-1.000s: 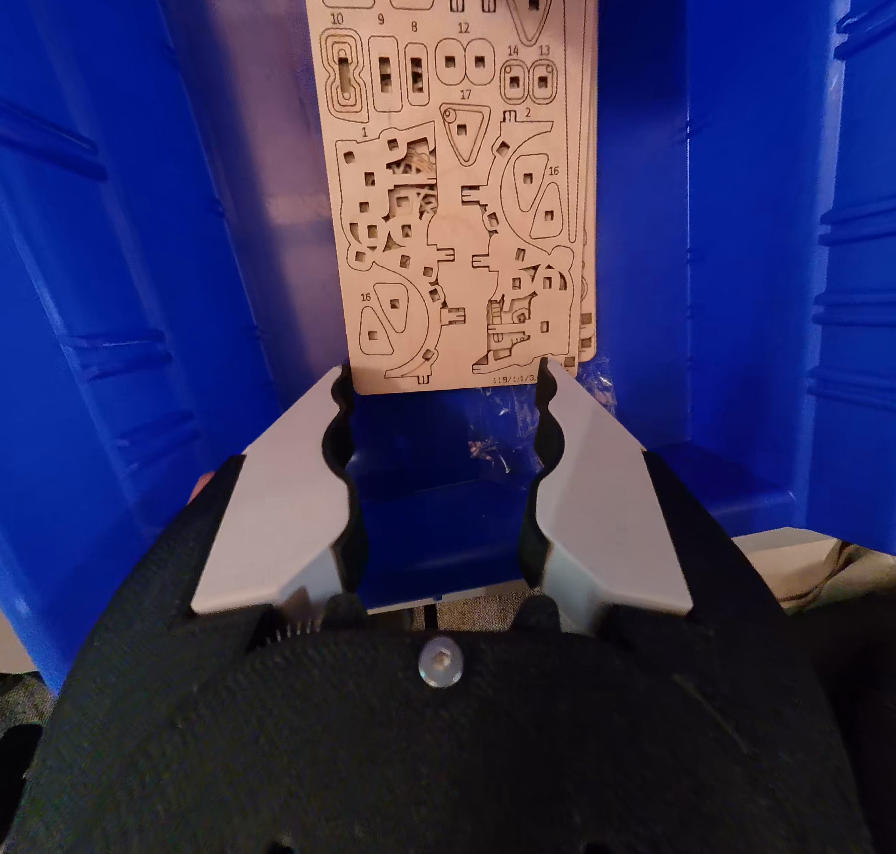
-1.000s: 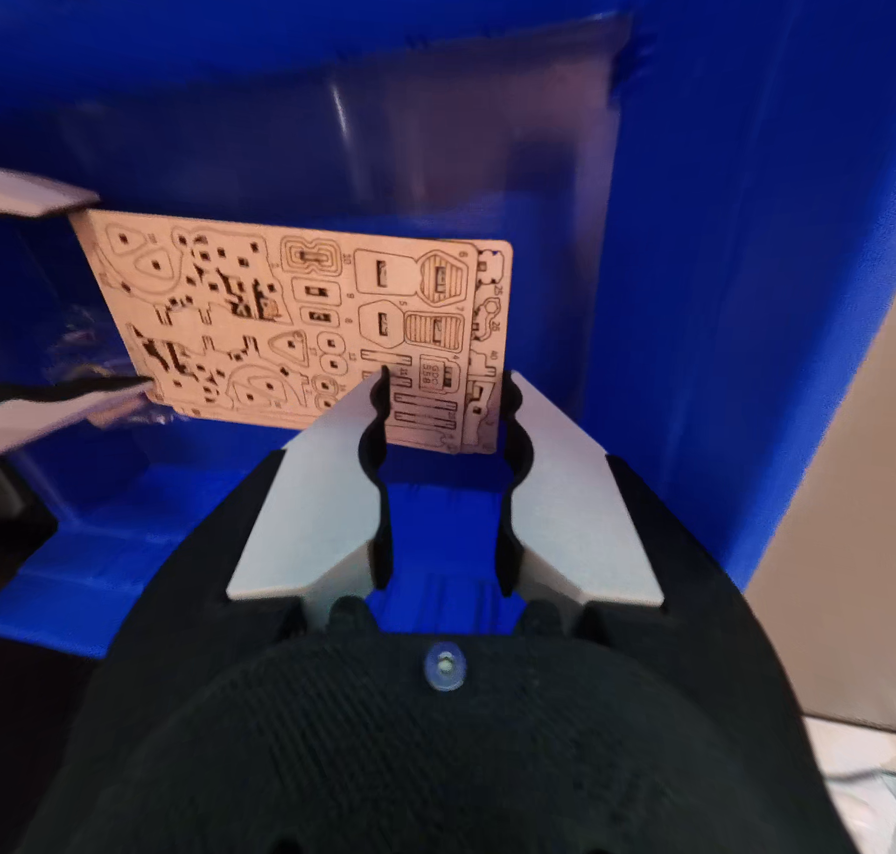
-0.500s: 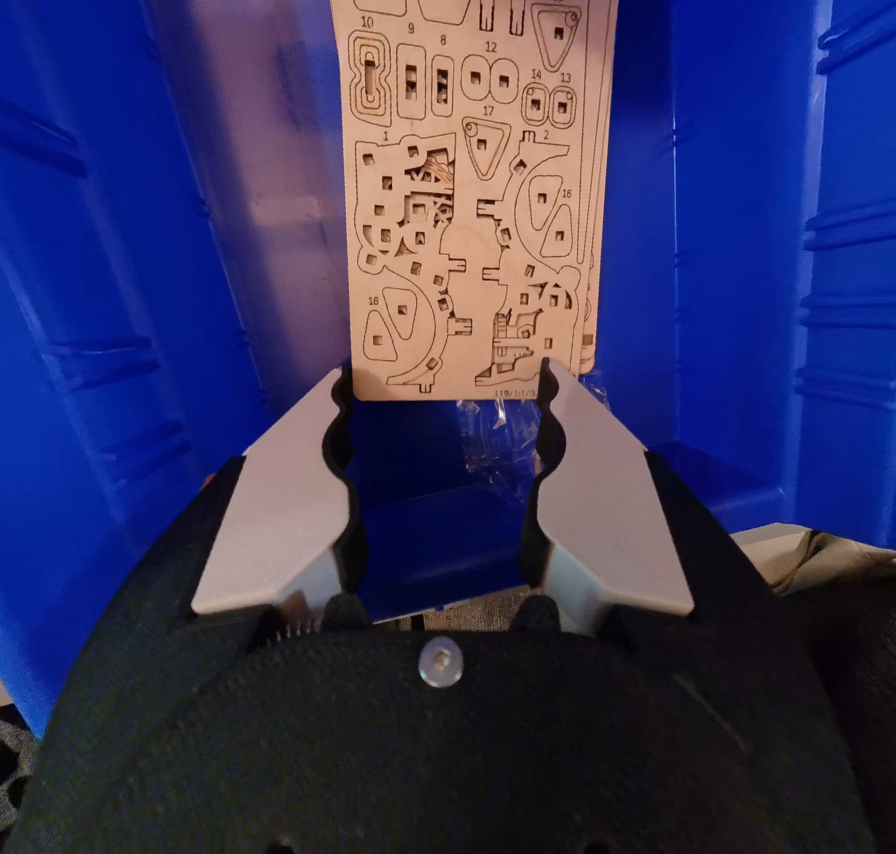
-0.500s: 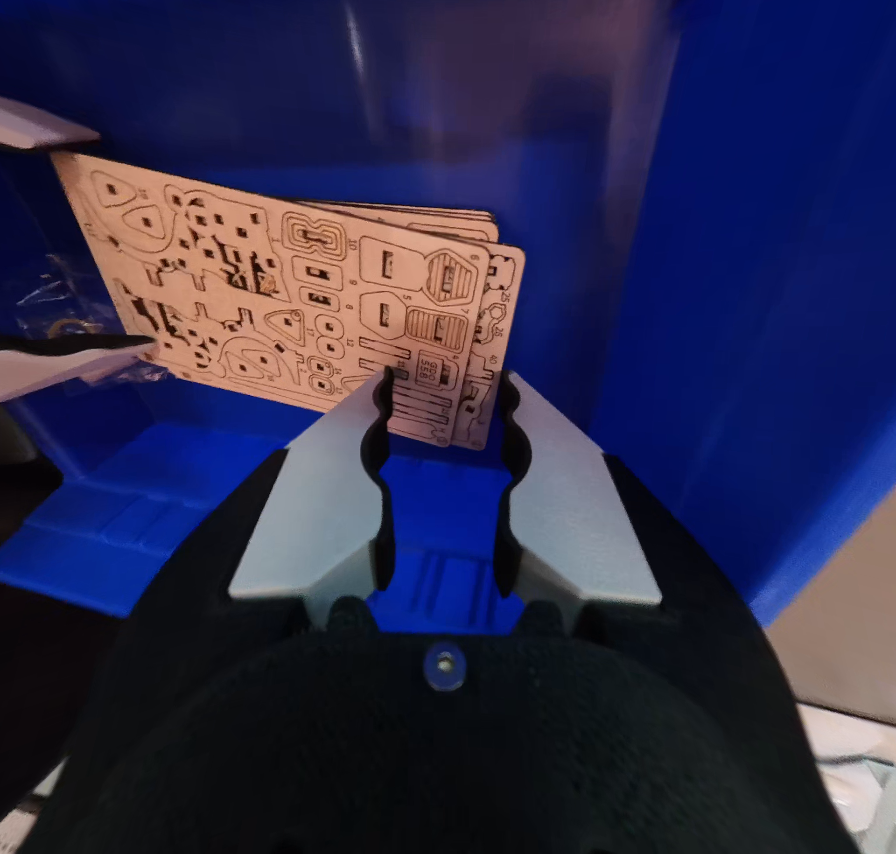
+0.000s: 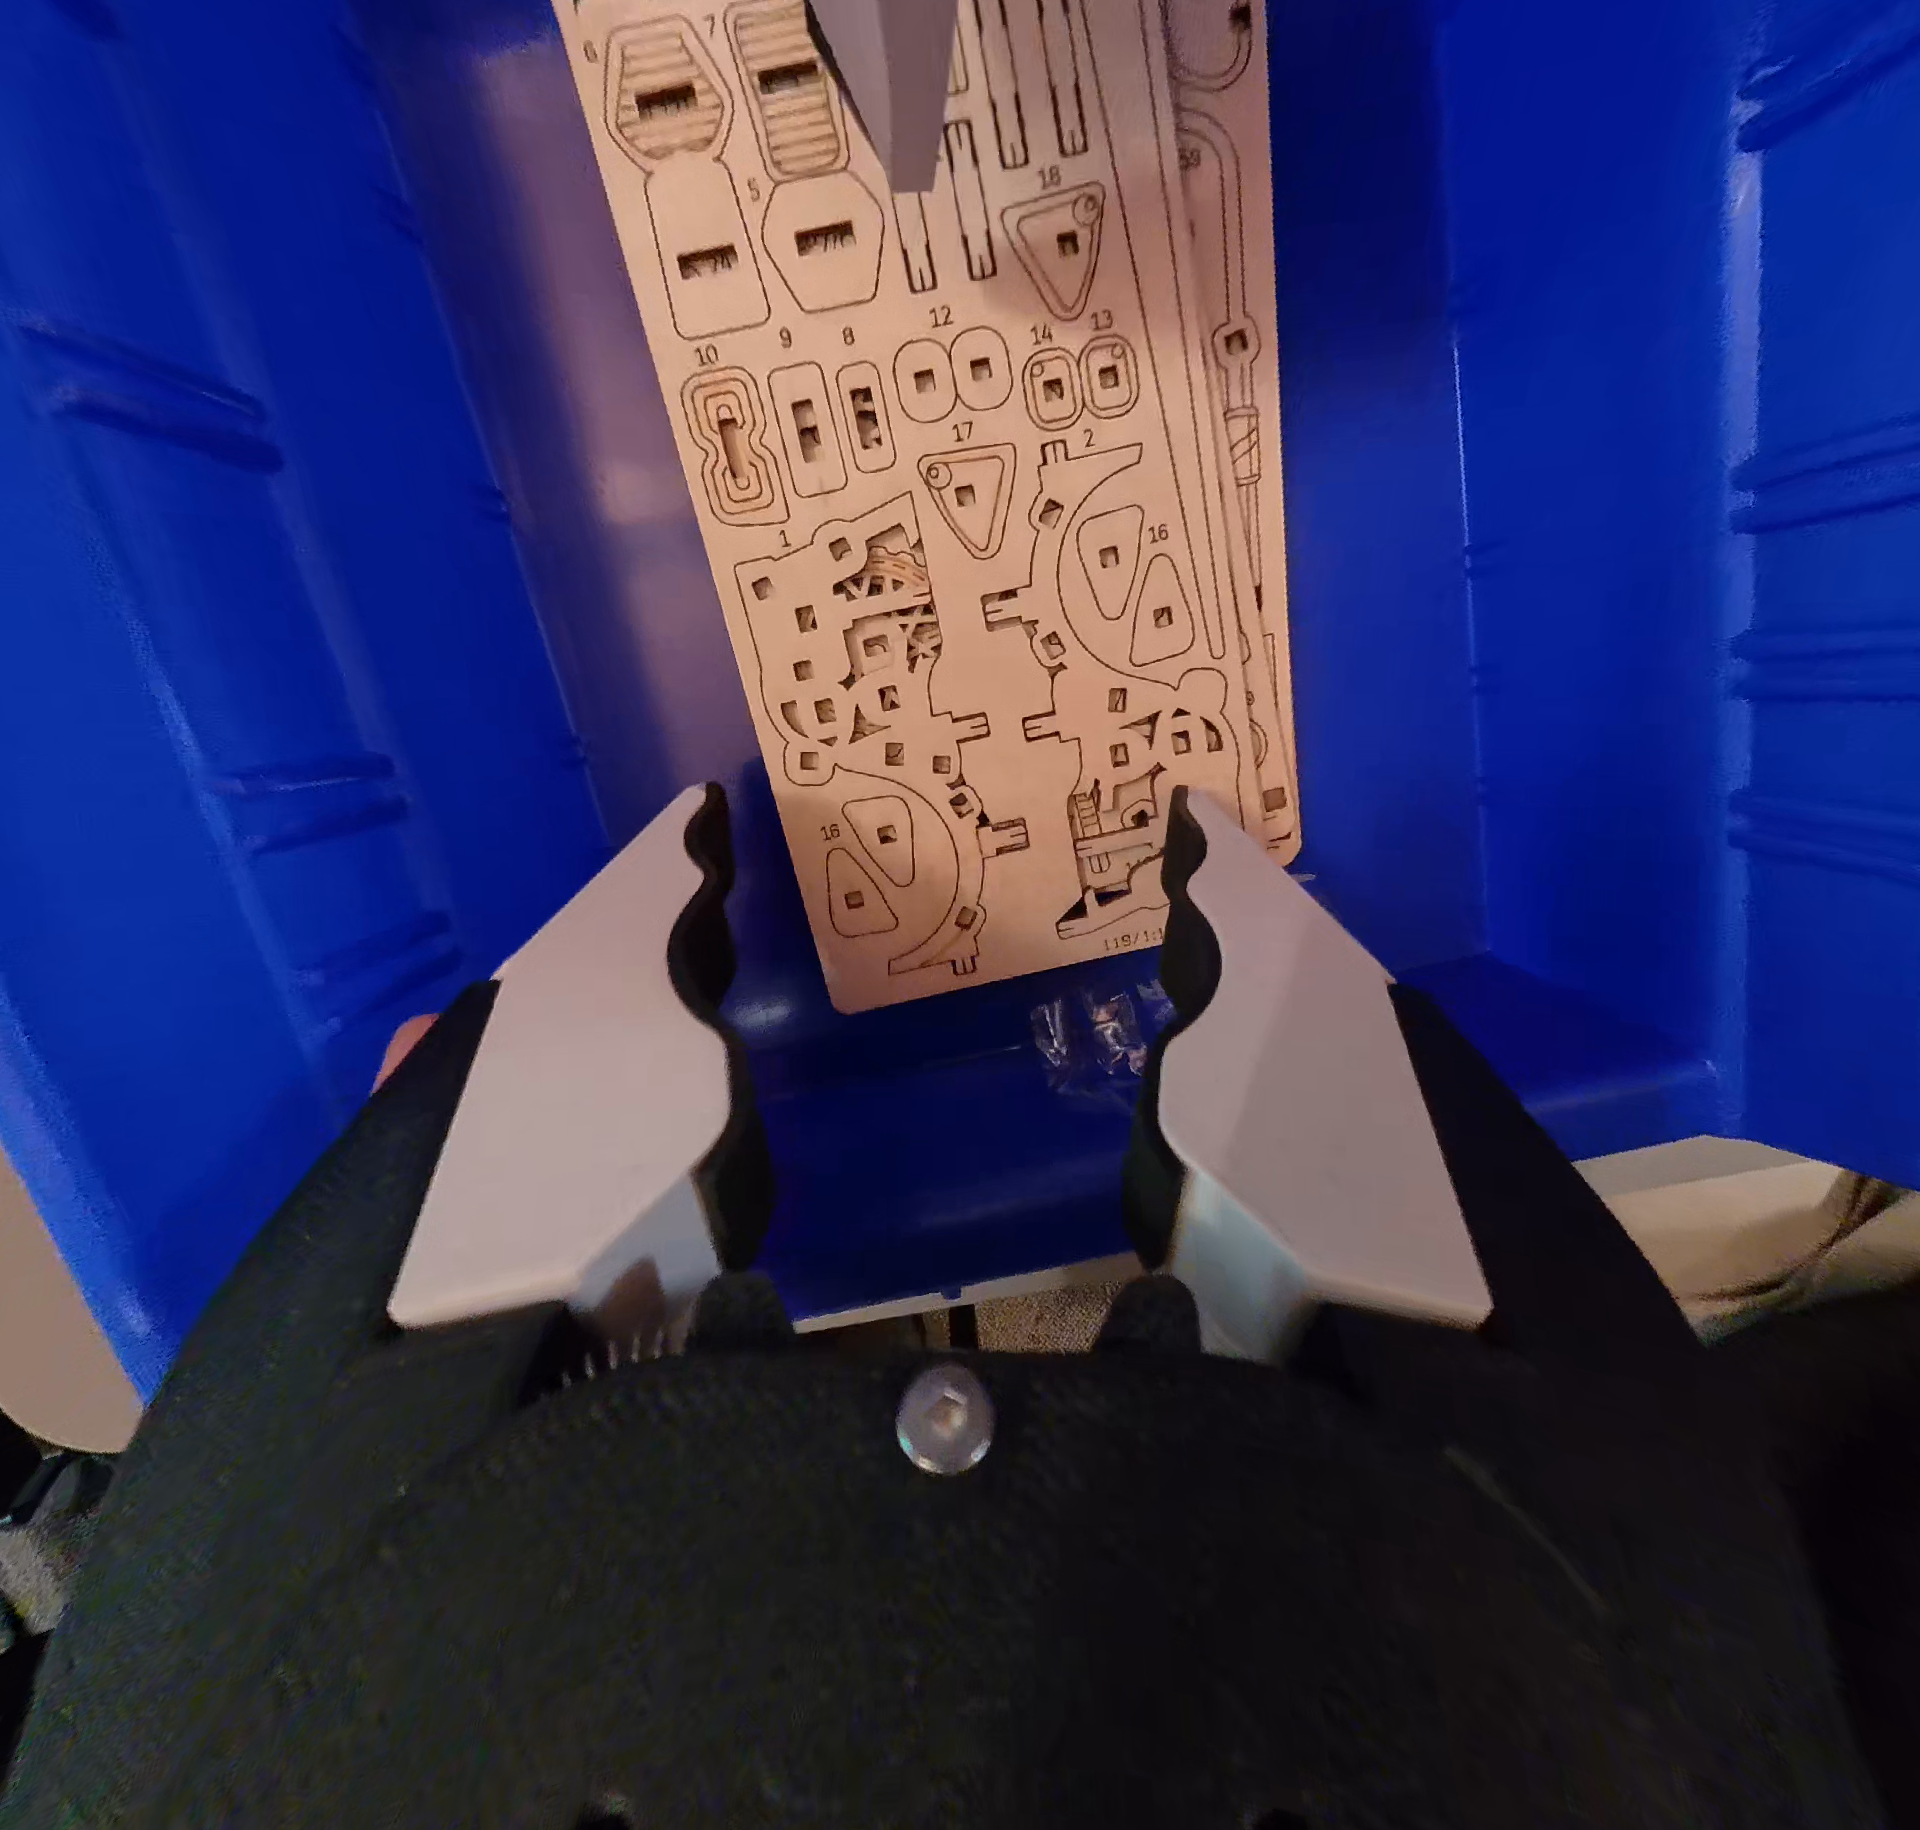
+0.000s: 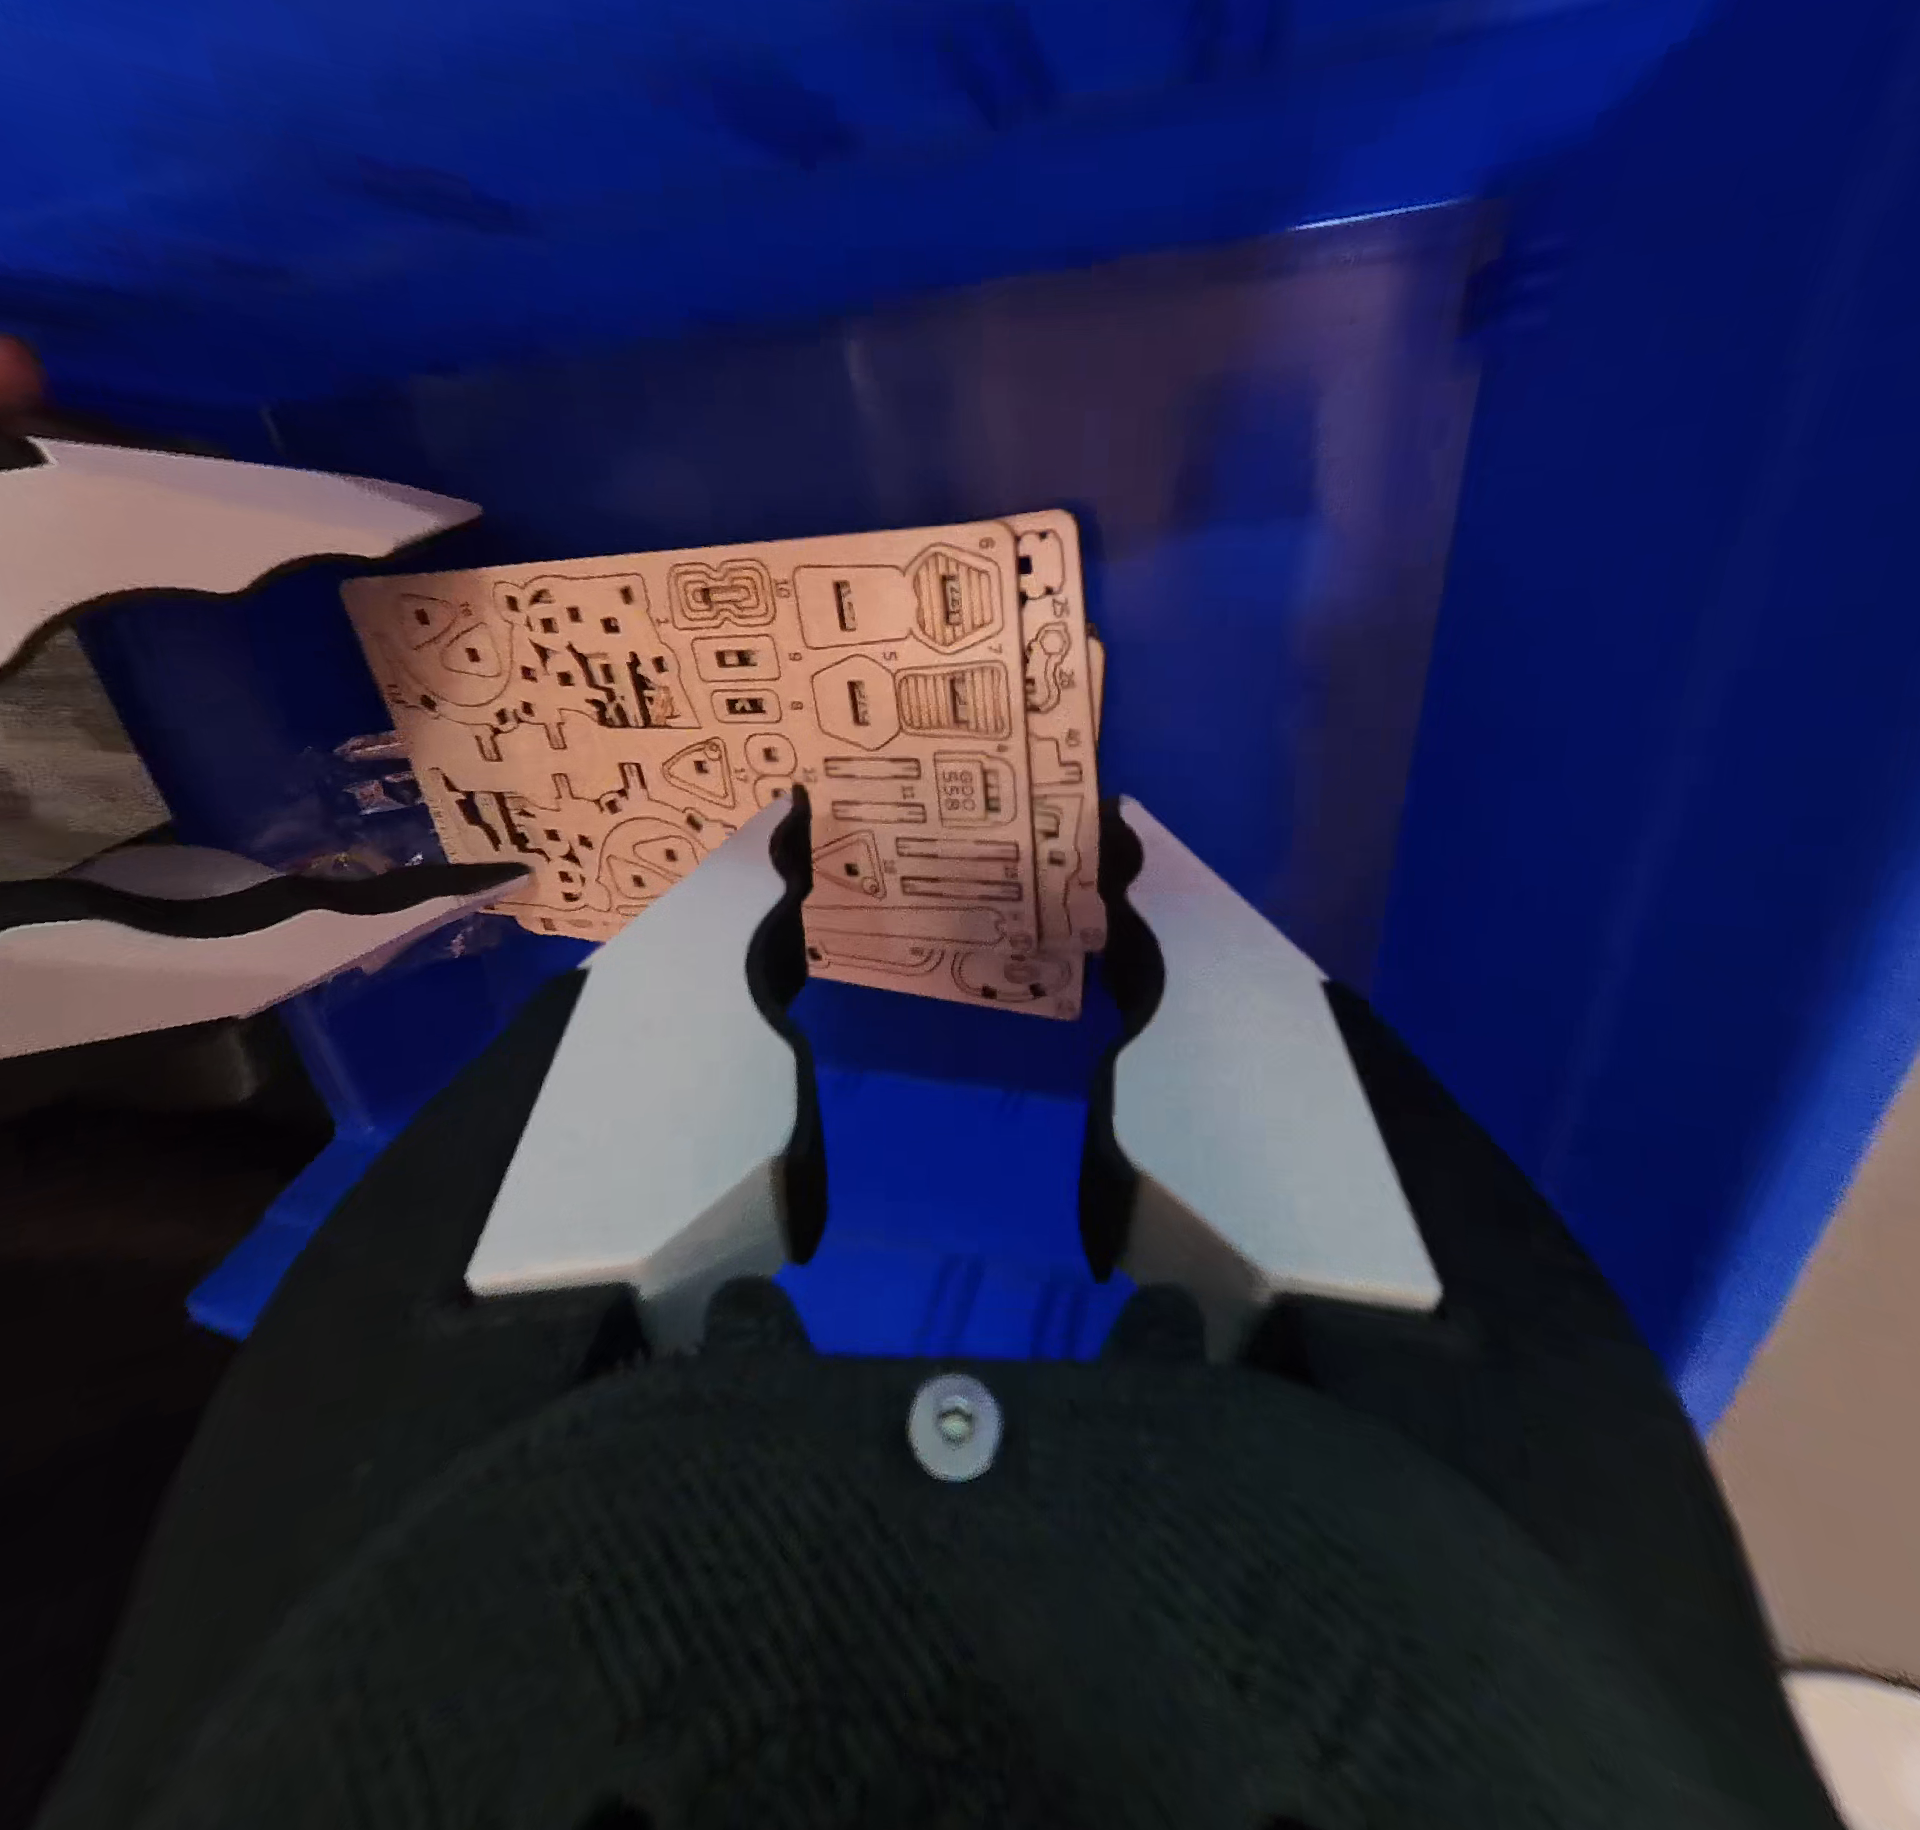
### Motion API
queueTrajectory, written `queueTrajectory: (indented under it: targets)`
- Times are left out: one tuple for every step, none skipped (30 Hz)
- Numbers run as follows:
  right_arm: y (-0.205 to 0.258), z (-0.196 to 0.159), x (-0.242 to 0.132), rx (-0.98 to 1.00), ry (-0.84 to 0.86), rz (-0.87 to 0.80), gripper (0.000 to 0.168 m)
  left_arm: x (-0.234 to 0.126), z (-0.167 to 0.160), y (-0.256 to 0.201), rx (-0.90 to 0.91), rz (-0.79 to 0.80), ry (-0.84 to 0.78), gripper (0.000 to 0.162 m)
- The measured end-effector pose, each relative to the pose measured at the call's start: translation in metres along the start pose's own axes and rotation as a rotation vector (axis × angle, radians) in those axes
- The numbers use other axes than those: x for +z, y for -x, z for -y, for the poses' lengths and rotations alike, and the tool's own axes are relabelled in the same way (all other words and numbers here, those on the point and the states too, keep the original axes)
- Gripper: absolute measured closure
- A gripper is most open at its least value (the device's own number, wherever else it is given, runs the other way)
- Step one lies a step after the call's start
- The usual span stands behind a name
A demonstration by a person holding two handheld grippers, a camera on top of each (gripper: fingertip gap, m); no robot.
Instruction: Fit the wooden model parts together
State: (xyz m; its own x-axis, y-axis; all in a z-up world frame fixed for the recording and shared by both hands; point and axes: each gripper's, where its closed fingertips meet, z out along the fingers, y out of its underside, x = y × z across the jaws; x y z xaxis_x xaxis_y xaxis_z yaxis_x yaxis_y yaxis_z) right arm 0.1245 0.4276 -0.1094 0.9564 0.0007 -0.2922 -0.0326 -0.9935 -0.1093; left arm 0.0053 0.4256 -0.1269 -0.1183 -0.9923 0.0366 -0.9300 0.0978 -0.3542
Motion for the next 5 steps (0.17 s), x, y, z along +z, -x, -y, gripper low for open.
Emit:
queueTrajectory:
  targets:
    - [-0.001,-0.003,-0.004,-0.011,0.003,-0.037,0.110,0.000,0.001,0.000,-0.001,0.000,-0.005,0.078]
    - [-0.003,-0.006,-0.008,-0.025,0.014,-0.080,0.108,0.000,0.002,0.000,-0.002,0.000,-0.013,0.078]
    - [-0.006,-0.012,-0.013,-0.033,0.034,-0.126,0.106,0.000,0.004,0.001,-0.005,-0.001,-0.021,0.078]
    - [-0.009,-0.018,-0.016,-0.033,0.054,-0.160,0.105,0.001,0.005,0.001,-0.011,-0.003,-0.026,0.078]
    - [-0.010,-0.024,-0.018,-0.026,0.072,-0.170,0.104,0.003,0.006,0.001,-0.017,-0.008,-0.028,0.078]
